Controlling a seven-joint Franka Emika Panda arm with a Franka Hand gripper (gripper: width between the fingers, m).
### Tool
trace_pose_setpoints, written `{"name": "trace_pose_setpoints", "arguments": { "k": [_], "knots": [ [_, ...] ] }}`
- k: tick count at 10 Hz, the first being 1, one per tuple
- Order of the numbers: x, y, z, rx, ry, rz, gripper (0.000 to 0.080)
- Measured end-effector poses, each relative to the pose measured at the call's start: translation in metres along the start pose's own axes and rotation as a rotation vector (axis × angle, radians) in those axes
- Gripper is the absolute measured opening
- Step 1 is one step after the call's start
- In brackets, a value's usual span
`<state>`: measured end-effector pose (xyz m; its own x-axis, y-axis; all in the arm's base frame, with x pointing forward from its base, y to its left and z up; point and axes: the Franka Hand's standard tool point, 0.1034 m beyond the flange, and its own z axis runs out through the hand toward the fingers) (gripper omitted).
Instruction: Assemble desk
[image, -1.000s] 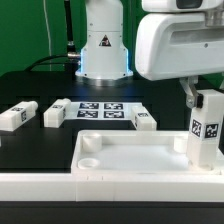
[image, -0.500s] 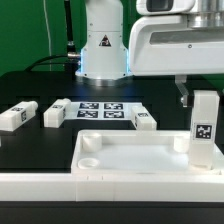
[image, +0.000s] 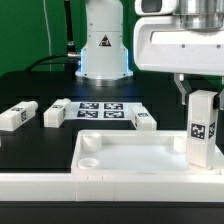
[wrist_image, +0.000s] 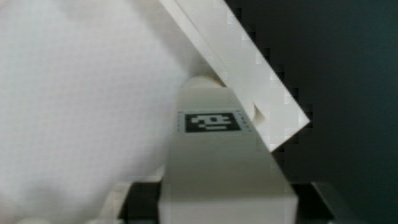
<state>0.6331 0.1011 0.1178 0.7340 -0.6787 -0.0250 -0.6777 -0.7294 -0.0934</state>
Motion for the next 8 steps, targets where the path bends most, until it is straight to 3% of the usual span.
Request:
{"name": "trace_pose_setpoints", "arguments": {
  "k": [2, 4, 6, 8],
  "knots": [
    [-0.0022, -0.0017, 0.0005, 0.005, -0.006, 0.169, 0.0292],
    [-0.002, -0.0018, 0.0007, 0.006, -0.006, 0.117, 0.0298],
    [-0.0026, -0.0024, 0.0008, 0.005, -0.004, 0.009, 0.0614],
    [-0.0035, -0.0036, 0.0014, 0.007, -0.002, -0.173, 0.0638]
  ]
}}
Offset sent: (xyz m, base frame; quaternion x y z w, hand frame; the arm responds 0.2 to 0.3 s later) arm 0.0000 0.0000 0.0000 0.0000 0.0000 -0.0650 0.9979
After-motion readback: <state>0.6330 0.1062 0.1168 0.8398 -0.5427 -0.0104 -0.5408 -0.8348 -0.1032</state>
